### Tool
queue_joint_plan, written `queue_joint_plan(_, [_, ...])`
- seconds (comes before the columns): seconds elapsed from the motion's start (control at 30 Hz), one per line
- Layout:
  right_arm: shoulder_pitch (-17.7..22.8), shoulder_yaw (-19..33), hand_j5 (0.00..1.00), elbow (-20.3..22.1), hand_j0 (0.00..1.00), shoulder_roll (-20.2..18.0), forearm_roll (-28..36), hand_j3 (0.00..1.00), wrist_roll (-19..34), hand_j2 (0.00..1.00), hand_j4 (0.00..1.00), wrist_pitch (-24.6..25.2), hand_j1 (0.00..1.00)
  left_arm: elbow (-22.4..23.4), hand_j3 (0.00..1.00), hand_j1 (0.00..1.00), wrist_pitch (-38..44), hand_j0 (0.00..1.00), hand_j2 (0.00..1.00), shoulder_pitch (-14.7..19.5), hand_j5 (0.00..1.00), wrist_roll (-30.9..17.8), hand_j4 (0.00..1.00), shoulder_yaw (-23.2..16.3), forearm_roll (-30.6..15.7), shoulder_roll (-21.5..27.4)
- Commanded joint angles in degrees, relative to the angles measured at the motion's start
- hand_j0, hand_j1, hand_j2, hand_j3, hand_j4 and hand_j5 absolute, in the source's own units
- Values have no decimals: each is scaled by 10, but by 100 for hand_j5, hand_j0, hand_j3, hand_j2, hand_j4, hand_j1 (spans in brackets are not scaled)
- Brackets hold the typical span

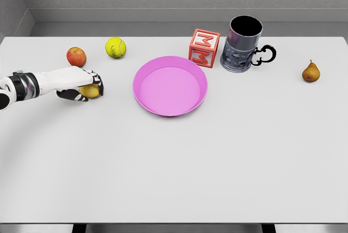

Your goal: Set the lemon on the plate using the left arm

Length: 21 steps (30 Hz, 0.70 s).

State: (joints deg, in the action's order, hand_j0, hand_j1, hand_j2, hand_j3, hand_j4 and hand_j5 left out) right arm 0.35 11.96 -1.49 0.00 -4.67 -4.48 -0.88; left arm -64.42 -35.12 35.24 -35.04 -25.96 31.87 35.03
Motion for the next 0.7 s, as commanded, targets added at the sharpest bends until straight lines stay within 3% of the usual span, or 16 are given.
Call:
queue_joint_plan(0.0, [0, 1, 100, 0, 100, 0, 0, 100, 0, 100, 100, 0, 100, 0, 43, 43, 1, 43, 43, 0, 43, 0, 43, 0, -1, 1])
queue_joint_plan(0.67, [0, 0, 100, 0, 100, 0, 0, 100, 0, 100, 100, 0, 100, 0, 40, 40, 1, 40, 40, 19, 40, 0, 40, 2, -2, 1])
